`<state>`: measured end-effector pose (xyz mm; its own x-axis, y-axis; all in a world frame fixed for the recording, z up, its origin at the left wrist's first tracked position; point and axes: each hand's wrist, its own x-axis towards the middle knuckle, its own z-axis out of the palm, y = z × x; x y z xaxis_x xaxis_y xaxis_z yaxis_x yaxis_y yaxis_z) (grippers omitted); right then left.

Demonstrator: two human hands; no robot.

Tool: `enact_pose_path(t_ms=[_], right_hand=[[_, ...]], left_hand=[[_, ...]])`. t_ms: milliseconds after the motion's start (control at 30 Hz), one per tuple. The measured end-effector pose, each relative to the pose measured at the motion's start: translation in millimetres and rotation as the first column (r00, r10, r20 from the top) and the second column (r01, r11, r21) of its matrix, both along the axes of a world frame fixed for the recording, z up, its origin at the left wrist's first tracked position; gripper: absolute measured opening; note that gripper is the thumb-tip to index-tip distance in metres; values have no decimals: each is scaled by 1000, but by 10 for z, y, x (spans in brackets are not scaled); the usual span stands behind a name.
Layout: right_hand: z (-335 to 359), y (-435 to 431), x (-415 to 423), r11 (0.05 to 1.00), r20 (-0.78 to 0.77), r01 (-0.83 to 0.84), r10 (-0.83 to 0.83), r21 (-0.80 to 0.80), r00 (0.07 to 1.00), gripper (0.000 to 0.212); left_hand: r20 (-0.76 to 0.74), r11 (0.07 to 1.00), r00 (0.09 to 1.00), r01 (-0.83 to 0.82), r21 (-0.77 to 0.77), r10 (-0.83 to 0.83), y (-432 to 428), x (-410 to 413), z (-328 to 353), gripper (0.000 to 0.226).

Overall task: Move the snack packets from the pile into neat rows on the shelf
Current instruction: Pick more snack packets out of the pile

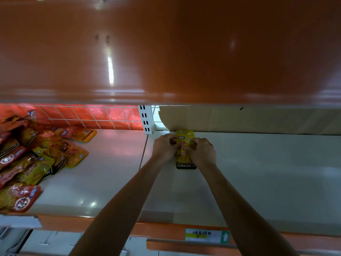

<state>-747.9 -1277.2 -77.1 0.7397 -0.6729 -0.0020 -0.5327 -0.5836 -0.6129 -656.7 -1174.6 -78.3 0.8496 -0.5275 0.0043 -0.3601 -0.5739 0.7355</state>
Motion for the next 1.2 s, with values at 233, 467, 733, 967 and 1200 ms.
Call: enact_pose_path(t_ms=[233, 467, 733, 967, 1200], right_hand=[[26, 20, 35, 999, -26, -28, 27, -24, 999, 38], [36, 12, 35, 999, -29, -34, 34, -25, 999, 37], [52, 2, 40, 999, -29, -42, 42, -12, 999, 40], [47, 36, 26, 998, -20, -61, 60, -18, 998, 41], [75, 54, -14, 997, -15, -49, 48, -64, 999, 42]], left_hand=[[21, 998, 999, -40, 46, 39, -5, 28, -5, 33], [22, 997, 998, -58, 47, 57, -20, 30, -15, 33], [33, 996, 997, -74, 52, 73, -31, 23, -16, 31], [56, 994, 995, -89, 66, 85, -6, 16, -16, 32], [72, 991, 992, -110, 77, 104, 0, -19, 5, 34]])
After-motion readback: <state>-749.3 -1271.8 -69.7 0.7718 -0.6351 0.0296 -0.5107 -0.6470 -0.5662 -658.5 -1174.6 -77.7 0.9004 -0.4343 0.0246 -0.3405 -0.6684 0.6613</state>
